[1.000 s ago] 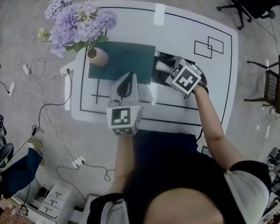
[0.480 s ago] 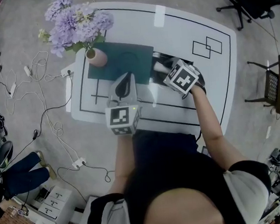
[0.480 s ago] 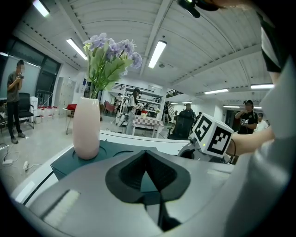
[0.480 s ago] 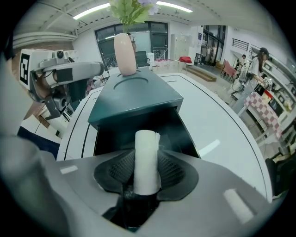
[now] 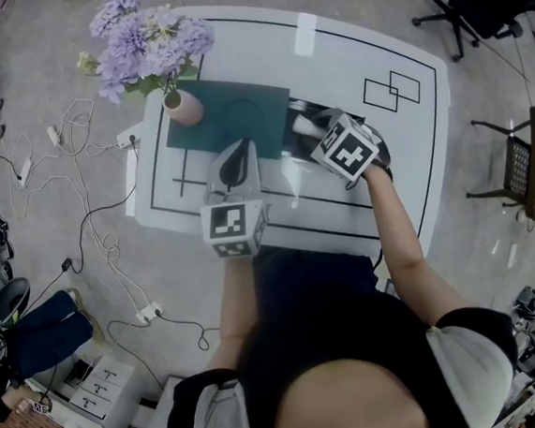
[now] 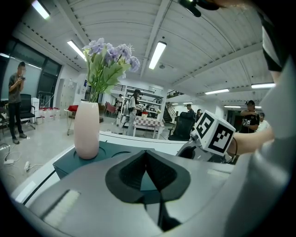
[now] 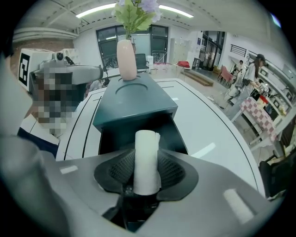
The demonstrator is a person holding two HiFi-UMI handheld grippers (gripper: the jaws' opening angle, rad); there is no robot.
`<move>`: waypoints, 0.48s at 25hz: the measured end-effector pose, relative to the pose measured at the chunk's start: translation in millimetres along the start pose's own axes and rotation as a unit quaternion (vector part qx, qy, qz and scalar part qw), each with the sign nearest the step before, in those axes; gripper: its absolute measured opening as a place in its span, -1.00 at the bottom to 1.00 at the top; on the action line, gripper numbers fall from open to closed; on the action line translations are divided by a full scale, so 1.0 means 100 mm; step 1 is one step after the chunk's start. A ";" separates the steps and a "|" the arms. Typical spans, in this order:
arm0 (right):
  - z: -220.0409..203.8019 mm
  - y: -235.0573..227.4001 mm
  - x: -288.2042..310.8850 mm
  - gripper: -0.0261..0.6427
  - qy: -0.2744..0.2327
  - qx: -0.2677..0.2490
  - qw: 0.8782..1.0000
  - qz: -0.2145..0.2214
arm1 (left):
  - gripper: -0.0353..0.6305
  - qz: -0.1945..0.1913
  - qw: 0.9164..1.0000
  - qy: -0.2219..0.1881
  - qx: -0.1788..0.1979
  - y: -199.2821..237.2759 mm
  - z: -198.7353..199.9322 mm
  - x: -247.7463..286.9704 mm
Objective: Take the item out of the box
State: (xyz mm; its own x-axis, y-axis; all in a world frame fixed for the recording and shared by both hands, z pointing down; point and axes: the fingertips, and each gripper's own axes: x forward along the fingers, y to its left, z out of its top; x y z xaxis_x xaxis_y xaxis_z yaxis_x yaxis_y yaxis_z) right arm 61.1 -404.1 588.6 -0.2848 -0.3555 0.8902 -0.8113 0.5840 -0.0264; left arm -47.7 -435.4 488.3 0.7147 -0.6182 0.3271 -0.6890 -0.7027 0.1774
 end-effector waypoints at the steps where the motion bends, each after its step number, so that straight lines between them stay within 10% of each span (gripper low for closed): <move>1: 0.01 0.00 -0.02 -0.48 -0.003 -0.001 1.000 -0.004 | -0.86 0.000 1.000 0.000 0.000 -0.01 0.00 -0.01; 12: 0.06 -0.01 -0.32 -0.48 -0.034 -0.002 0.999 -0.042 | -0.86 -0.001 1.000 -0.014 0.003 -0.17 0.07 -0.13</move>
State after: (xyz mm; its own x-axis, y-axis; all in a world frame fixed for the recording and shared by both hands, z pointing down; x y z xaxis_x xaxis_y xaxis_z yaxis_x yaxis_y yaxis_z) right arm 68.1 -397.7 557.6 -0.2500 -0.4513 0.8567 -0.8317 0.5530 0.0486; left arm -44.2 -417.9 475.0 0.7193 -0.6266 0.2999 -0.6868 -0.7063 0.1717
